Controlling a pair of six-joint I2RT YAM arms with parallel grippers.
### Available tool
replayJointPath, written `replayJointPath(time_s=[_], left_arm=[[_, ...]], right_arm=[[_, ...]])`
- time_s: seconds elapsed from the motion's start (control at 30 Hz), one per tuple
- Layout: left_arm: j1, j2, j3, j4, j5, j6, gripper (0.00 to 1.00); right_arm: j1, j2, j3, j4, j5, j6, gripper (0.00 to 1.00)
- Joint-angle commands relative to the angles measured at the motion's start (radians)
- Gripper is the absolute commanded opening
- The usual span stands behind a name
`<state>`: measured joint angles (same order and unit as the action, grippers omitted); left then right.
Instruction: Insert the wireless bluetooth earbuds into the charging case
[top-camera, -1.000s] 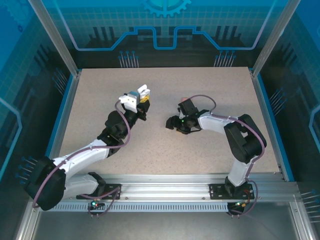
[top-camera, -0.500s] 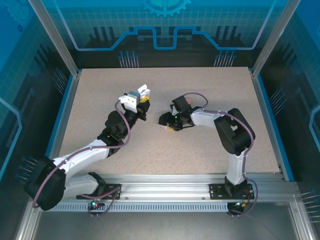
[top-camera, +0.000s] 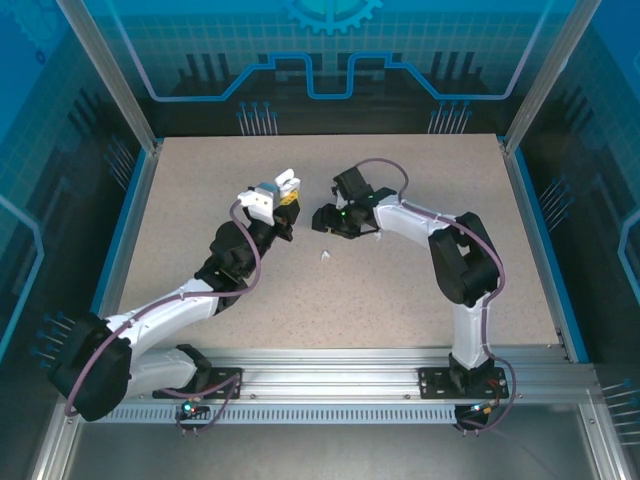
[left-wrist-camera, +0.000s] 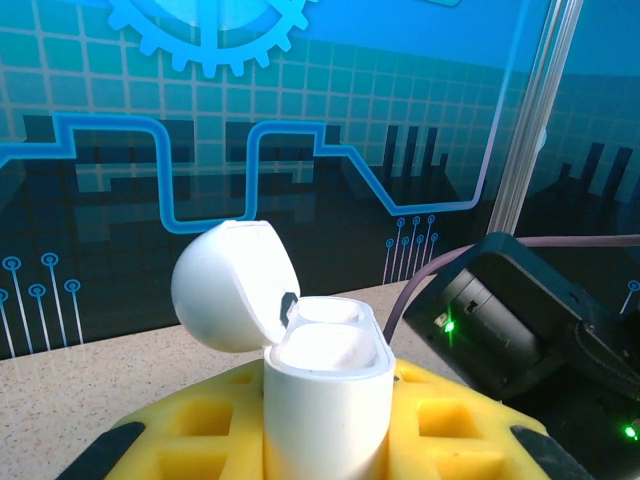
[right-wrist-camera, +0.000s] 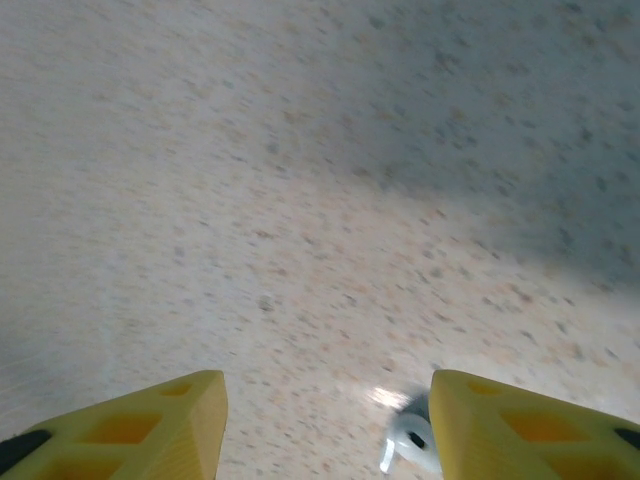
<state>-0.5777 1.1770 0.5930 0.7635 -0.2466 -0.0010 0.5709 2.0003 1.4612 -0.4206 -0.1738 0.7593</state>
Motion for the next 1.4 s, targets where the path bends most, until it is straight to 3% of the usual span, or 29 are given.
replayJointPath(time_s=[0.0,0.2,0.43,1.0,1.37], left_arm=[[0.004,-0.022,0.031,0.028,-0.001,0.010,0.00],[0.003,-0.027,0.025,0.034,-0.003,0.004,0.00],[0.003,-0.033,0.028,0.040,-0.002,0.002,0.00],[0.003,-0.029,0.010,0.061,-0.004,0.012,0.00],[0.006,-0.027,0.010,0.068,0.000,0.016,0.00]], right_arm=[[0.067,0.026,0.059,-0.254,0.146,0.072,0.55],[0.123,0.067,0.120,-0.339,0.214,0.243,0.55],[0.132,0.144,0.173,-0.411,0.255,0.327,0.52],[0.129,0.257,0.310,-0.456,0.279,0.348,0.48],[0.142,0.287,0.348,-0.469,0.233,0.360,0.36]])
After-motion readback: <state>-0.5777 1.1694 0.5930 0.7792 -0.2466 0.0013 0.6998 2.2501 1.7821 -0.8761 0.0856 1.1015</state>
